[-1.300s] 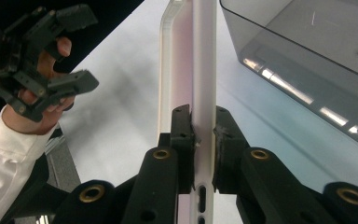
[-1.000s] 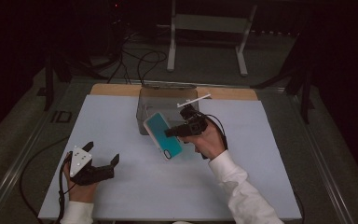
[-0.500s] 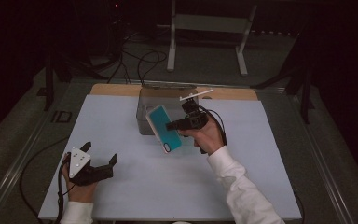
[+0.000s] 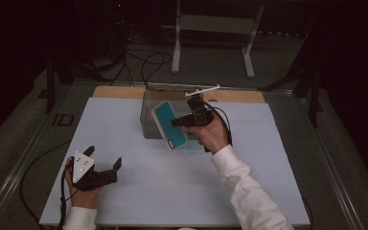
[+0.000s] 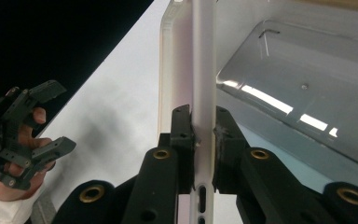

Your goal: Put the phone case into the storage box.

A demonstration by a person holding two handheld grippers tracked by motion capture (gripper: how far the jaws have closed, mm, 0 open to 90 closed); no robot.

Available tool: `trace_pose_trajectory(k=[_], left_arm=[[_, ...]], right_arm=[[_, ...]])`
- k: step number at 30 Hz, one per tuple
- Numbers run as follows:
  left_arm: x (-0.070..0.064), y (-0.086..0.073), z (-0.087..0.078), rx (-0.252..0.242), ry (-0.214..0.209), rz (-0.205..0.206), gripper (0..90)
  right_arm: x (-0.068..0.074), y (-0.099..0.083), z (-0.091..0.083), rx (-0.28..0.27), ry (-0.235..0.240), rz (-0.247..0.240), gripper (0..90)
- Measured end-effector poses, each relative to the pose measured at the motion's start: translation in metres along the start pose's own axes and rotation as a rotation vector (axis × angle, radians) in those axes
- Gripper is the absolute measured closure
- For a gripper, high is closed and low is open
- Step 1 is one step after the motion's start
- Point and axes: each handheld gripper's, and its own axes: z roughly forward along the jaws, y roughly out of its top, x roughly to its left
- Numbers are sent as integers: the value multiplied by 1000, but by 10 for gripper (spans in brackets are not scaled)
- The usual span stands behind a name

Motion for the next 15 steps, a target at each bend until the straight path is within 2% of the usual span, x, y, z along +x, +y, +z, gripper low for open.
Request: trace_pose_trajectory(k=[7, 15], left_arm=[[2, 0, -1, -4, 8, -4, 4], [2, 0, -1, 0, 9, -1, 4]], right_arm=[[-1, 8, -2, -13, -33, 7, 817], [-7, 19, -3, -39, -79, 49, 818]])
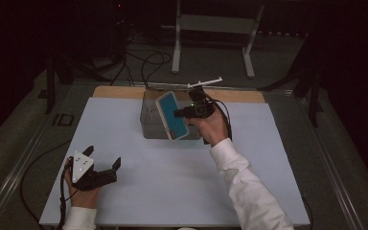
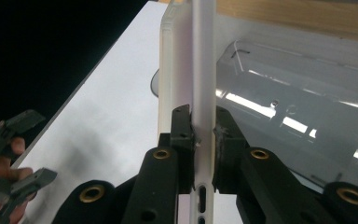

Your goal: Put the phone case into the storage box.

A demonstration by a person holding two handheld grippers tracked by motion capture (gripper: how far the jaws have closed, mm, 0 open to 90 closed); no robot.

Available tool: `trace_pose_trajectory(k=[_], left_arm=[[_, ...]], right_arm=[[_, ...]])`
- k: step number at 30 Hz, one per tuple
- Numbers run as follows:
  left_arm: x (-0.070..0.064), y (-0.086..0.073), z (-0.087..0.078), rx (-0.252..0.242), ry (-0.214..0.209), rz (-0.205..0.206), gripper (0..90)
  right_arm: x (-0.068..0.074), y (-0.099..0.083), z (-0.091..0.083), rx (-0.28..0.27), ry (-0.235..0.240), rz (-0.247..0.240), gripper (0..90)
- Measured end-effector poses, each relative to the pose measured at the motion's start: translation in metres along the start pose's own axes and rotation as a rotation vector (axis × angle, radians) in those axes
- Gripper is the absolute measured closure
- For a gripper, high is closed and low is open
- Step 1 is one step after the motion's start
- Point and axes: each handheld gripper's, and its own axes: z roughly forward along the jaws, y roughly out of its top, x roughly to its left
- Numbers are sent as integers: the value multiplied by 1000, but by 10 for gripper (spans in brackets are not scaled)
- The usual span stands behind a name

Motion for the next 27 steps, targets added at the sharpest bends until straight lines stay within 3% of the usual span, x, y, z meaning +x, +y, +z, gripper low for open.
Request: trace_pose_trajectory(k=[14, 27], left_arm=[[0, 0, 0, 2, 3, 1, 4], [0, -1, 1, 4, 1, 2, 5]], right_arm=[[0, 18, 1, -22, -47, 7, 818], [-13, 33, 3, -27, -110, 52, 818]])
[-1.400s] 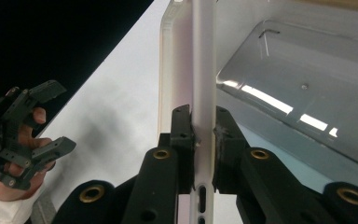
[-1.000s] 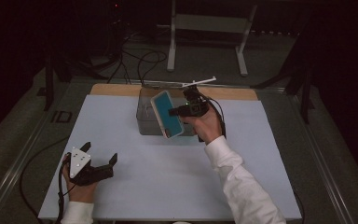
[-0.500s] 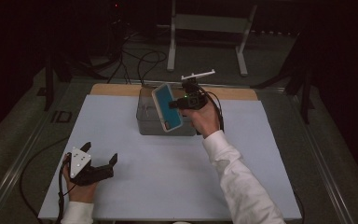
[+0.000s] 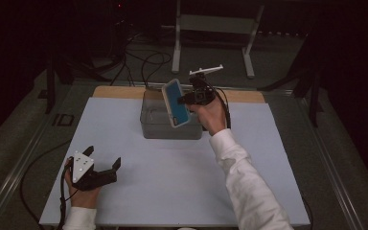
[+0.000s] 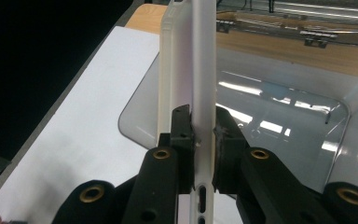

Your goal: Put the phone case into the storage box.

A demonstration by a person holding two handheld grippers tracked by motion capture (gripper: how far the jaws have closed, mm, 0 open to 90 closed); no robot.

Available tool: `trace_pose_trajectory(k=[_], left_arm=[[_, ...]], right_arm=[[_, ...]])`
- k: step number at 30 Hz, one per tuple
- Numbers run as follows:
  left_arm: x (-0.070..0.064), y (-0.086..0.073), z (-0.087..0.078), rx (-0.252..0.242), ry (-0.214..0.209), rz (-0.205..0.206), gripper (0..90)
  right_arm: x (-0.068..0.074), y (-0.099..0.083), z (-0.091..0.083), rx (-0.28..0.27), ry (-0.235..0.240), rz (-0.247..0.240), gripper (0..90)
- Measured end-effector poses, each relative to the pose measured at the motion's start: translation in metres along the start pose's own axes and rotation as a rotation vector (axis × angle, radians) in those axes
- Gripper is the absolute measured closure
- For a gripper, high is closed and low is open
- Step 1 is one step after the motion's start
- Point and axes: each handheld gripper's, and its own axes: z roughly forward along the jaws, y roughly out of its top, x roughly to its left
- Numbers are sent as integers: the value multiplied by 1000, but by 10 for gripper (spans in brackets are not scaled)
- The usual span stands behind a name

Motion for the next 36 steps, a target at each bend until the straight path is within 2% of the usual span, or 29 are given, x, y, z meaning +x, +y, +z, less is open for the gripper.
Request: trace_pose_trajectory(k=[12, 21, 36], left_arm=[[0, 0, 0, -2, 0, 2, 5], [-1, 0, 0, 0, -2, 4, 5], [-1, -1, 0, -3, 0, 3, 5]], right_arm=[[-9, 11, 5, -9, -49, 55, 817], [-12, 17, 11, 22, -109, 66, 817], [-18, 20, 14, 13, -178, 75, 816]])
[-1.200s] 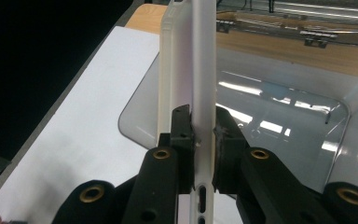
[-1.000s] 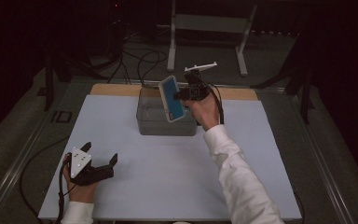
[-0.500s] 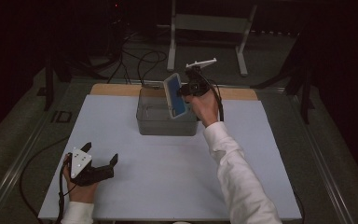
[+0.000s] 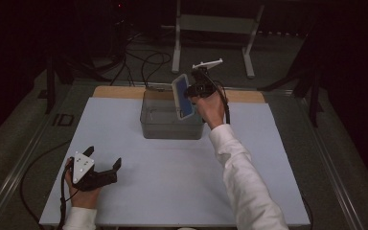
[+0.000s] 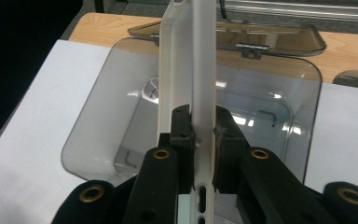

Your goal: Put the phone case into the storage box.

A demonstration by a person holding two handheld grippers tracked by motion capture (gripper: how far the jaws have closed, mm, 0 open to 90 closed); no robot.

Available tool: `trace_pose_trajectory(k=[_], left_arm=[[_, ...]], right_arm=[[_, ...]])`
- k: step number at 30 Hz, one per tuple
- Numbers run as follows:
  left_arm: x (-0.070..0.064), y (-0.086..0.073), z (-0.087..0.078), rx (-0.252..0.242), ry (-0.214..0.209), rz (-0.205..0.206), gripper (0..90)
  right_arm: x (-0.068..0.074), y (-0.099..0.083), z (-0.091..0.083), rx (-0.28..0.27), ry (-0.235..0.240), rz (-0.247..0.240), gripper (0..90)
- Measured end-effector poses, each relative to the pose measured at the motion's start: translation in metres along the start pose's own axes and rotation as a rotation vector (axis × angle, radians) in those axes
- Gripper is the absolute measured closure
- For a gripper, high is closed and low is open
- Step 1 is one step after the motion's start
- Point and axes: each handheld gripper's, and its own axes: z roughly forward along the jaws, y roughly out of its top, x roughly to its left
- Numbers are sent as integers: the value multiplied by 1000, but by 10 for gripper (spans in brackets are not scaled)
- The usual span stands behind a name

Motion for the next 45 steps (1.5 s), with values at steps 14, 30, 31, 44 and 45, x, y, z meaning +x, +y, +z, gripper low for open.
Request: trace_pose_trajectory(k=[14, 30, 31, 44, 45], left_arm=[[-1, 0, 1, 0, -3, -2, 5], [-1, 0, 1, 2, -8, 1, 5], [-1, 0, 1, 0, -9, -2, 5], [-1, 0, 0, 1, -9, 1, 5], [-1, 0, 0, 1, -9, 1, 5]], right_arm=[[-8, 1, 7, -11, -56, 15, 815], [-19, -2, 12, 0, -87, 55, 812], [-19, -2, 13, 1, -87, 55, 812], [-25, -5, 18, 19, -126, 70, 810], [-25, -6, 18, 20, -128, 70, 810]])
